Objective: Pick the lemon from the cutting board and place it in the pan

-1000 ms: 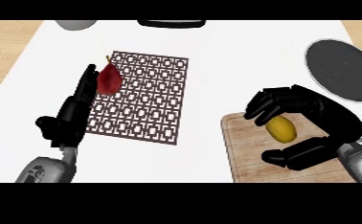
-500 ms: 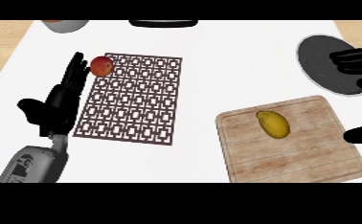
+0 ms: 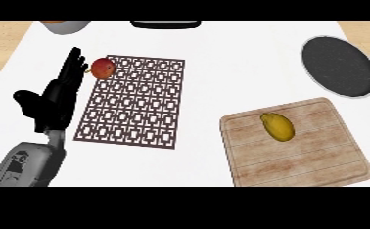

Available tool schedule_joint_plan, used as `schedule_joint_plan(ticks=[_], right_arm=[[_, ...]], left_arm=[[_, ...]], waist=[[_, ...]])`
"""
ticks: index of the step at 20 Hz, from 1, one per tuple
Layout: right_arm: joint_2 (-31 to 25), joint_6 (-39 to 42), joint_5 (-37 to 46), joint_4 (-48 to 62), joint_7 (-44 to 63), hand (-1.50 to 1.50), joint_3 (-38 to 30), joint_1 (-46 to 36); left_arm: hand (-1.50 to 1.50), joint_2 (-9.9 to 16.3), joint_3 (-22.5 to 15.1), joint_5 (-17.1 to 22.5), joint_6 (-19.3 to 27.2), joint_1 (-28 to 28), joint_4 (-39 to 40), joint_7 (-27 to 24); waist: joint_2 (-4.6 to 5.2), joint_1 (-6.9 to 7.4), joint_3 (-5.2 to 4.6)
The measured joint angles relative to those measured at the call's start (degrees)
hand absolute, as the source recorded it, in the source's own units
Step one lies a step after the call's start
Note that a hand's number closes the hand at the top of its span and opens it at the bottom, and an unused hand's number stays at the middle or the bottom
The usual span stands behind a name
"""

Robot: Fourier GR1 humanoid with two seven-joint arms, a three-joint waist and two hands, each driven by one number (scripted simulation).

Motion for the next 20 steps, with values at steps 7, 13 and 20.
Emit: schedule_joint_plan(ticks=[7,13,20], right_arm=[[-0.59,-2.67,2.15,-3.35,-1.32,-1.5,2.77,1.43],[-1.77,-4.36,4.71,-8.36,-2.33,-1.5,7.25,5.01],[-1.41,-6.55,9.9,-10.62,-1.49,-1.5,8.09,9.38]], left_arm=[[0.0,-0.14,0.77,0.15,-0.83,0.4,-0.08,0.42],[0.0,-0.5,1.39,-0.33,-0.8,0.25,0.83,0.11],[0.0,-1.47,1.63,-1.63,-0.69,1.31,-1.23,1.01]], waist=[[-0.26,-0.18,-0.1],[-0.31,-0.6,-0.12],[-0.44,-0.75,-0.15]])
